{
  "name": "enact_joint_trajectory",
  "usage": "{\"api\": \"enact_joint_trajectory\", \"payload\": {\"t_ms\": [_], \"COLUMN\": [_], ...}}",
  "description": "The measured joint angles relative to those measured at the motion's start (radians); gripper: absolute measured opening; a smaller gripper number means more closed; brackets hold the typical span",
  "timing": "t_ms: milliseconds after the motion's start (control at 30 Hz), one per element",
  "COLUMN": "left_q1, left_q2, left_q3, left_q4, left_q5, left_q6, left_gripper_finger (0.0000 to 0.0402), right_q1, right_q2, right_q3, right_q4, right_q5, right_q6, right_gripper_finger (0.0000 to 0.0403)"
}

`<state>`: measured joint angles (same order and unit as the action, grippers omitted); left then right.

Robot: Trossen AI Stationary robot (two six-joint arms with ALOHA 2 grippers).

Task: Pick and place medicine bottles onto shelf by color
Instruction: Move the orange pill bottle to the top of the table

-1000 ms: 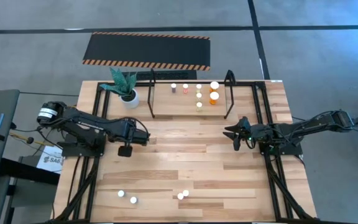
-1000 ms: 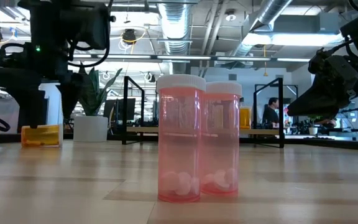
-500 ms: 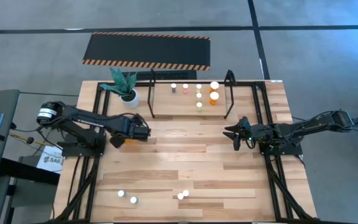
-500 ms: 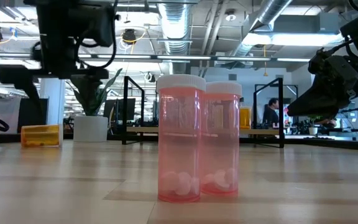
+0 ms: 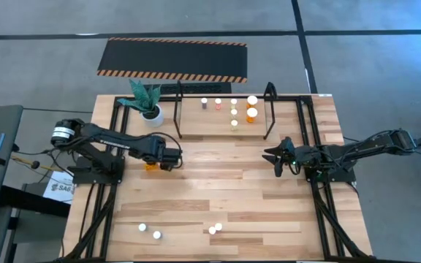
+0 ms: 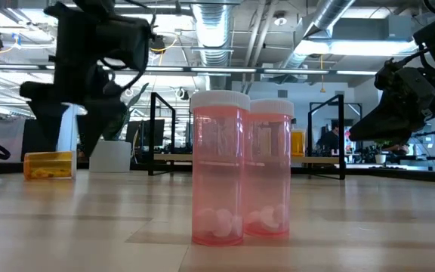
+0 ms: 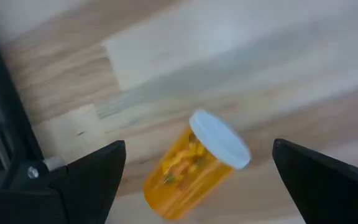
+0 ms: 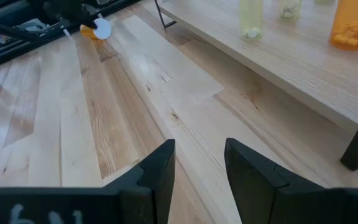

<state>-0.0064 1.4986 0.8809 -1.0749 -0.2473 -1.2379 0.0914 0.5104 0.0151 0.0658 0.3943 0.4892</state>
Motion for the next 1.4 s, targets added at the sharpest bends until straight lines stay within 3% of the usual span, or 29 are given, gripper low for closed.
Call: {"api": "enact_joint_trajectory", "payload": {"t_ms": [300,700,1167,1400], "left_q1": [0.061,0.081,0.107,0.108], "left_q2": [0.179,0.198,0.201,0.192], "left_q3": [0.005,0.001,0.0,0.023], "left_q4": [0.037,0.08,0.101,0.094], "left_q5": [0.104,0.113,0.14,0.105], "left_q6": [0.337,0.451,0.34,0.311], "left_gripper_finger": [0.0393,0.0379,0.0257,0.0212], "right_q1": [0.0,0.0,0.0,0.0], "right_q2": [0.0,0.0,0.0,0.0], "right_q3": [0.0,0.0,0.0,0.0], "right_q4": [0.0,0.0,0.0,0.0], "right_q5": [0.0,0.0,0.0,0.0], "right_q6": [0.0,0.0,0.0,0.0], "right_gripper_finger": [0.0162,0.0162,0.0162,0.0162]}}
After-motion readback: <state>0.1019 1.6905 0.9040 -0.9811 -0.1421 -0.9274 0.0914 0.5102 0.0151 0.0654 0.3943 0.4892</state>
